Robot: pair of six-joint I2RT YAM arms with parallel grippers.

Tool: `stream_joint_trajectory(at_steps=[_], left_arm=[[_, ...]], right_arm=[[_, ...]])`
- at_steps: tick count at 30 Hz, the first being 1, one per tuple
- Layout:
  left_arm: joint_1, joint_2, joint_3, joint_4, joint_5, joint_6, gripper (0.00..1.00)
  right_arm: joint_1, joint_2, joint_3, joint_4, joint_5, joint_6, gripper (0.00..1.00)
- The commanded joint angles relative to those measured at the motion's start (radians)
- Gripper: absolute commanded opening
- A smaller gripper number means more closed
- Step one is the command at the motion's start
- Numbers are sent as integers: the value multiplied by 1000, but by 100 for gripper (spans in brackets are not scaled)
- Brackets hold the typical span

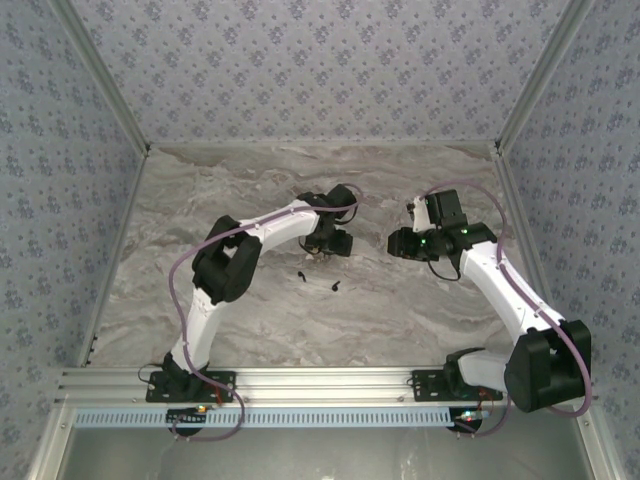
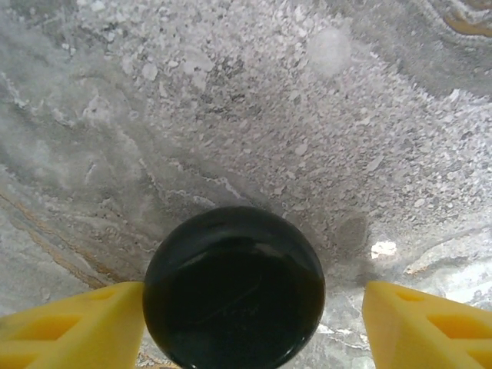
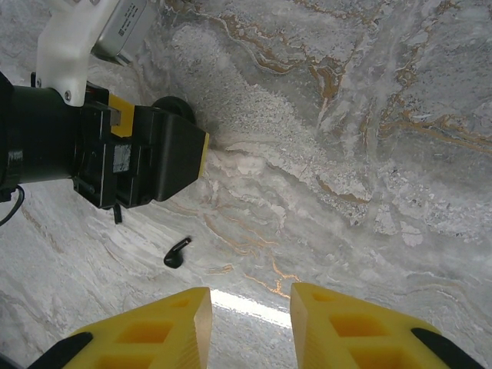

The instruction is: Insert the wireless bluetooth earbuds into the charging case

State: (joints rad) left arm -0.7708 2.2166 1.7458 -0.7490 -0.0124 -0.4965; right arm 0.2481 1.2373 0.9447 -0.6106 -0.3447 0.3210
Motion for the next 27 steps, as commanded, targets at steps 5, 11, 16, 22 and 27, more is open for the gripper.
stream_joint_trajectory(at_steps=[5,11,16,22,27], left_arm=[[53,-242,-128,96,61,-21,75],[140,-451,-350,243,125,-97,72],[176,-532,-489,316,179,-161,68],[183,-534,-614,469,258,-247,63],[182,-488,-670,578,302,-321,55]], right_arm=[[-6,59,7,30,-61,-14,37],[-1,176,76,51,-118,-38,40],[22,307,155,63,-165,-60,42],[69,491,286,70,-220,-82,42],[101,609,366,75,-248,-82,41]])
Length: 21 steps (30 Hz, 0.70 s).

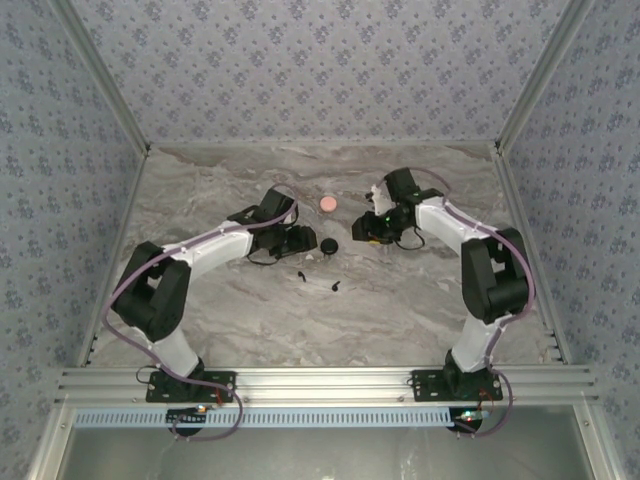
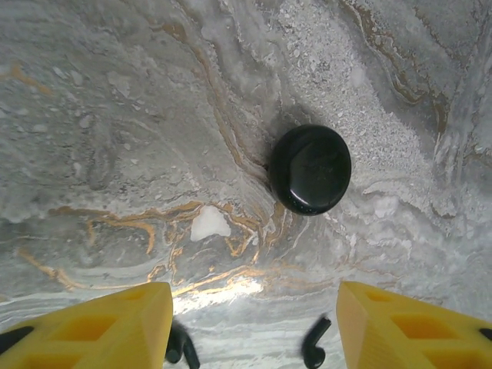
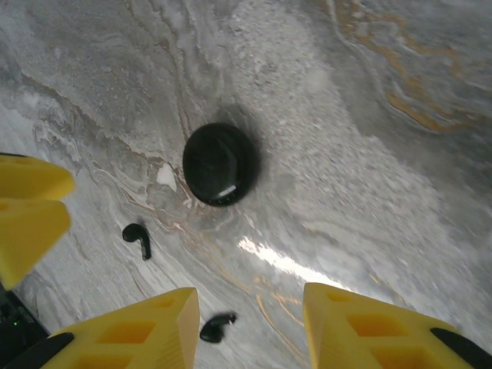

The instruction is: Insert the wireless bluetooth earbuds into the charging case

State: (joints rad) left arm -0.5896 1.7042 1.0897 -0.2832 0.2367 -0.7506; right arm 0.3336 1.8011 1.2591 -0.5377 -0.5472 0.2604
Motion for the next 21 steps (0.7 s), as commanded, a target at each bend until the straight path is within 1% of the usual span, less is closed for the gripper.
stream_joint_trajectory(at_steps=[1,4,8,13,21], left_arm=[[1,34,-26,141,62,-83,54],[1,58,-54,203,83,-122,52],[2,88,-63,253,104,-140,50],[1,126,-54,271,119,-153,48],[0,171,-40,294,139,-168,46]], right_arm=[[20,68,65,5,-53,-21,41],[37,133,109,-1,-63,-19,37],[47,198,159,-7,-69,-17,35],[50,261,200,-11,-89,-7,30],[47,321,243,-17,-99,3,27]])
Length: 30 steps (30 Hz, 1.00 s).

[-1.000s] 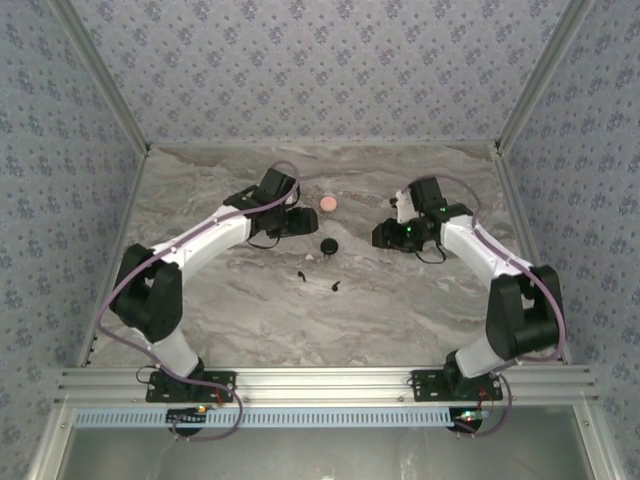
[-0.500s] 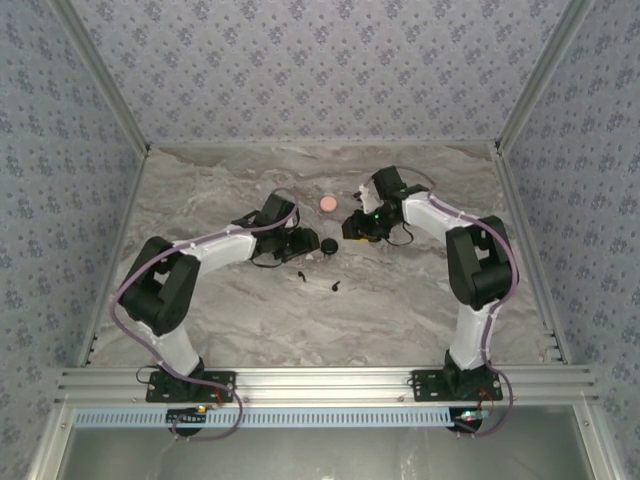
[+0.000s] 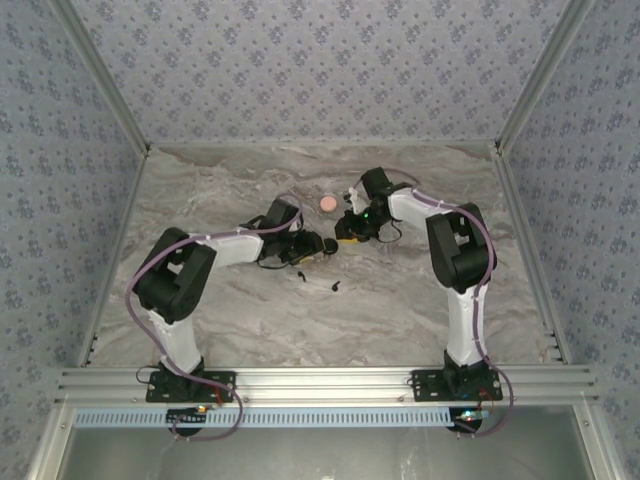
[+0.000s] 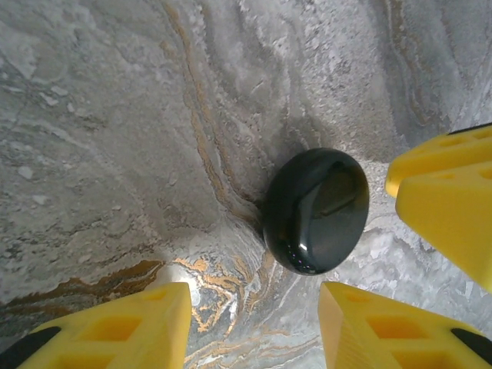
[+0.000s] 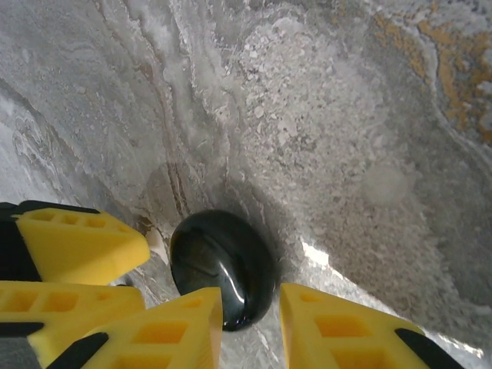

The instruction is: Insert the wireless bluetooth earbuds into the charging case

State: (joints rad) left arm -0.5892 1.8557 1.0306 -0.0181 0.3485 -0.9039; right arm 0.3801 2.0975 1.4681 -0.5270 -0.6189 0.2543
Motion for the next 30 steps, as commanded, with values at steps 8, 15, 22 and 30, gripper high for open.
stream_joint_trajectory(at_steps=[8,15,22,30], left_arm=[[-2,48,34,39,35,-18,45],[-1,70,42,58,47,-23,44],[-1,96,48,90,62,-36,44],[-2,118,46,133,67,-53,43]], right_arm=[[0,44,35,-21,-36,19,26],[2,51,29,-19,-54,19,26],[2,55,12,-14,-58,22,26],[-1,45,-21,4,-62,33,22]])
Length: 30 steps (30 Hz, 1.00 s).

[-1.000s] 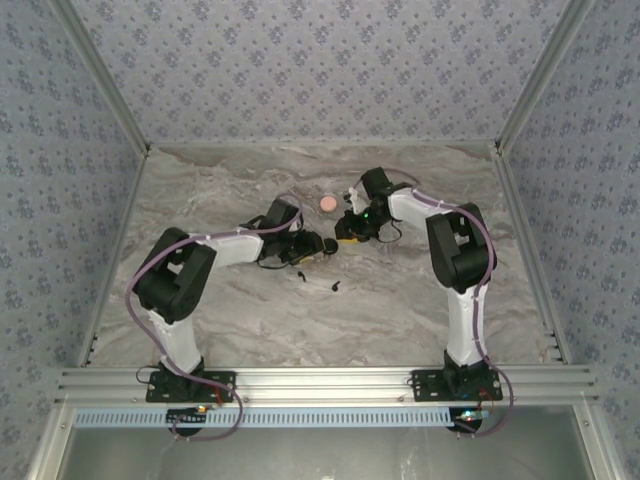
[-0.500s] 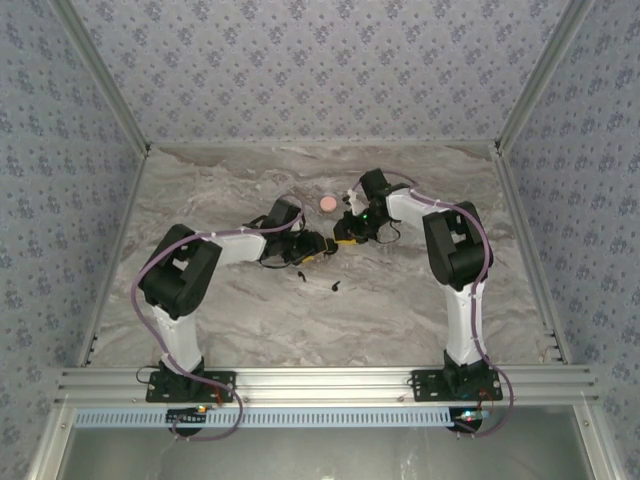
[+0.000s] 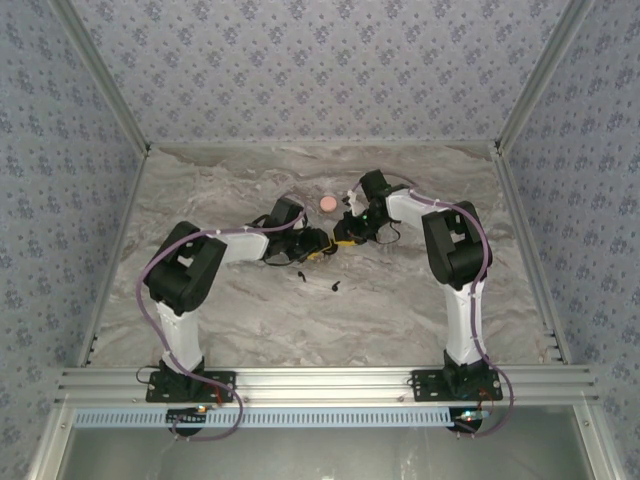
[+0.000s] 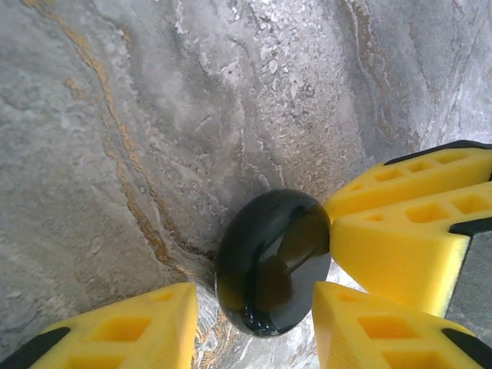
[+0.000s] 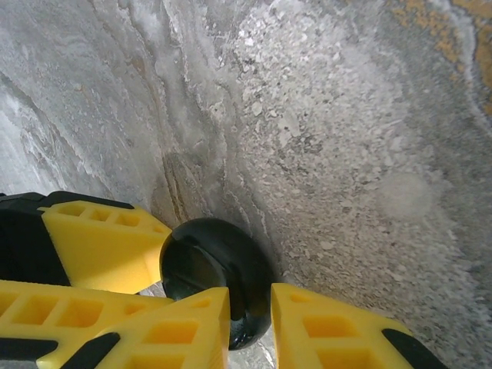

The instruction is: Insert the wireless bluetooth earbuds into the charging case

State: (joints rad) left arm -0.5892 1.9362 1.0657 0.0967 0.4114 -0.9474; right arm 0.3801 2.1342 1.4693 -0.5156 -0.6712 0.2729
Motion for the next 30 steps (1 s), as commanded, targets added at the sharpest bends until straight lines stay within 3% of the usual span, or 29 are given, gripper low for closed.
stream_joint_trajectory(at_steps=[1,22,30], left_arm=[[-2,41,11,23,4,-11,42],[-1,53,5,120,35,-56,29],[-1,44,-5,143,41,-60,33]], right_arm=[[-1,7,-24,-7,-10,15,22],[-18,-2,-35,-8,-23,19,21],[-22,-2,-35,-8,-33,21,22]])
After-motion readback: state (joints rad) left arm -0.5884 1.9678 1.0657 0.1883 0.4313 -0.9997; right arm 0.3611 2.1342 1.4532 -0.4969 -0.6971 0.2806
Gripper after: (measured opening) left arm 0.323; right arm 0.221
